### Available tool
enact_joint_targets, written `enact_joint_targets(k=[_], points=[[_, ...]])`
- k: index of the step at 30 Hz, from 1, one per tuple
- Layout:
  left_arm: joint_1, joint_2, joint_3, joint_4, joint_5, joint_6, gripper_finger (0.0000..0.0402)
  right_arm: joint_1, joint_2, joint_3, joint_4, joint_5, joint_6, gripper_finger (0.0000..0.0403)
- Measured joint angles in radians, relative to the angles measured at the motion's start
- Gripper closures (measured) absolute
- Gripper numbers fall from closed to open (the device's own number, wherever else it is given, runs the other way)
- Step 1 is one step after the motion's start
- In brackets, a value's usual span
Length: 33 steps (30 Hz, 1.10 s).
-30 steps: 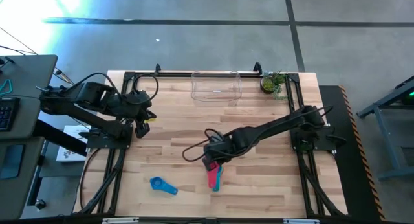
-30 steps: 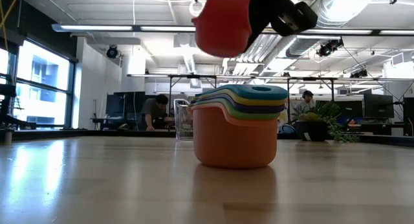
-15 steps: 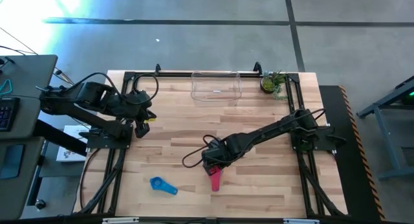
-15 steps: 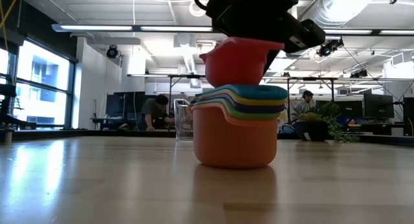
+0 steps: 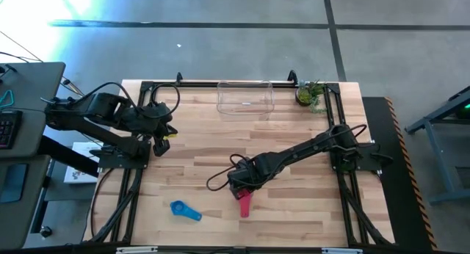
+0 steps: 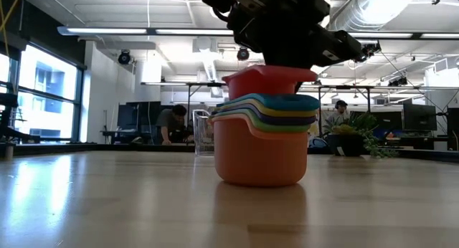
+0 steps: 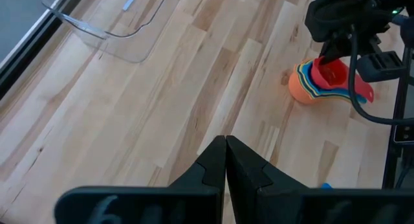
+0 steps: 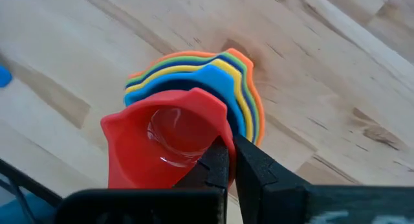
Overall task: Nest measuring cups in basket
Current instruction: Stack the red measuring cup on top of the light blue measuring cup
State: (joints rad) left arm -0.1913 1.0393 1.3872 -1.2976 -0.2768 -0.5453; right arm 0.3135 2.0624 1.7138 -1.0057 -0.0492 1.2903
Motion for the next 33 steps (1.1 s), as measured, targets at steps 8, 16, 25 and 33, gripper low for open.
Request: enact_joint_targets(k=[8,16,25,33], points=[[0.0,0.0,0.0,0.0,0.0,0.0,0.0399,-0.008,0.006,0.0,0.008,-0.005,0.002,0.0397],[0.0,0.0,0.0,0.0,0.0,0.0,0.0399,-0.008,0.006,0.0,0.008,-0.001,-0.008,0.0392],[0.0,0.0,0.0,0.0,0.0,0.015,0.0399,-0.008,0.006,0.0,0.008,0.0,-0.012,0.0345],[0.0,0.0,0.0,0.0,0.003,0.015,0.0399,-0.021,0.002,0.0,0.007,-0.072,-0.012,0.0329]])
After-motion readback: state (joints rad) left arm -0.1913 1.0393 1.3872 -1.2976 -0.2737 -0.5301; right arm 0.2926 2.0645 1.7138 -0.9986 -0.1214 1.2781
